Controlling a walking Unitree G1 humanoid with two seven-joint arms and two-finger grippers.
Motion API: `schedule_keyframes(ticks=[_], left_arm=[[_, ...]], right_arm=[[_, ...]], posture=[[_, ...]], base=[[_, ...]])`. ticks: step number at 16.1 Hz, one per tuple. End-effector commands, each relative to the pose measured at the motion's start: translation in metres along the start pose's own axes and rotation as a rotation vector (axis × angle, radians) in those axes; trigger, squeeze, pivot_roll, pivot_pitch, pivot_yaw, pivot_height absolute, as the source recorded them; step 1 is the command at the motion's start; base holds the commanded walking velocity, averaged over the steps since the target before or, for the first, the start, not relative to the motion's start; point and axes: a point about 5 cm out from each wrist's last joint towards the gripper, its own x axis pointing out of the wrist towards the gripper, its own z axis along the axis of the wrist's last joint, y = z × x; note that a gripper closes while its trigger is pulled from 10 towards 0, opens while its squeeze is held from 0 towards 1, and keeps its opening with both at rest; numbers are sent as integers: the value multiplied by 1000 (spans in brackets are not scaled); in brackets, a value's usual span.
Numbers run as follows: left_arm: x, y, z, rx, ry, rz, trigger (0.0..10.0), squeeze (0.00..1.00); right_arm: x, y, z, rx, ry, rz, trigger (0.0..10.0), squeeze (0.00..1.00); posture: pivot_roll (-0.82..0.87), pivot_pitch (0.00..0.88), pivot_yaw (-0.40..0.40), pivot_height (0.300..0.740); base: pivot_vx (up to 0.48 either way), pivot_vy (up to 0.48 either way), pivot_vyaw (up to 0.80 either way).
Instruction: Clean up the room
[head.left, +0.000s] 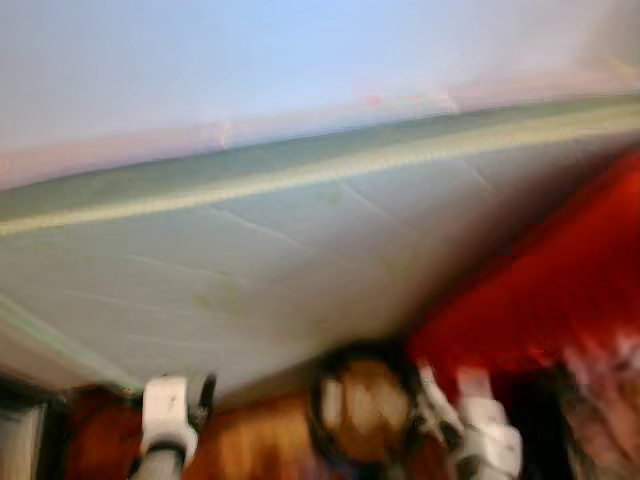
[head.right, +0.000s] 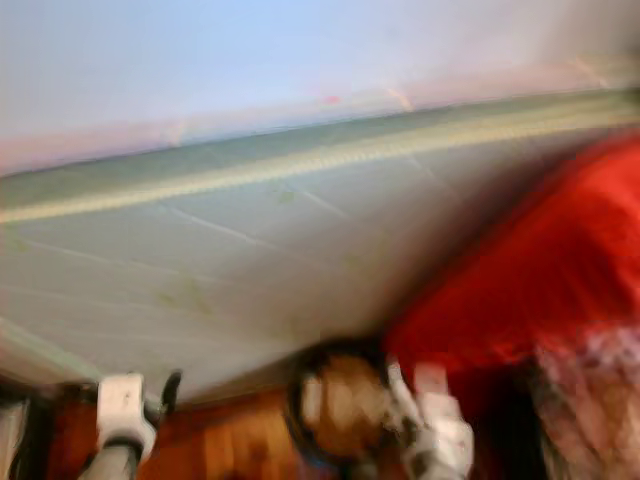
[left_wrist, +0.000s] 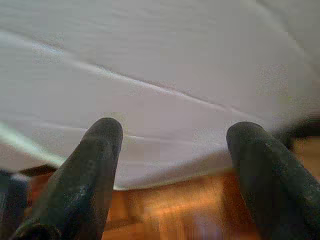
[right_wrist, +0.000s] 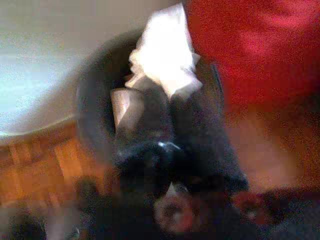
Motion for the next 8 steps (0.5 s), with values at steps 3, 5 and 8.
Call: schedule_keyframes(ticks=[3,5,8], left_arm=[[-10,-4,0,-17,15,0,10000,0],[-13,-6,6,-18,-2,-4,10000,0],[-16,-8,6,-22,4,-3,10000,0]], right_arm=[[11,4,20,-49,7,-36,10000,0],[17,5,32,-61,4,-41,10000,0],[18,5,33,-91,39,-62,10000,0]], posture=[[168,298,-26,740],[175,309,-32,740],[169,314,-37,740]], base=[[0,0,0],[0,0,0],[0,0,0]])
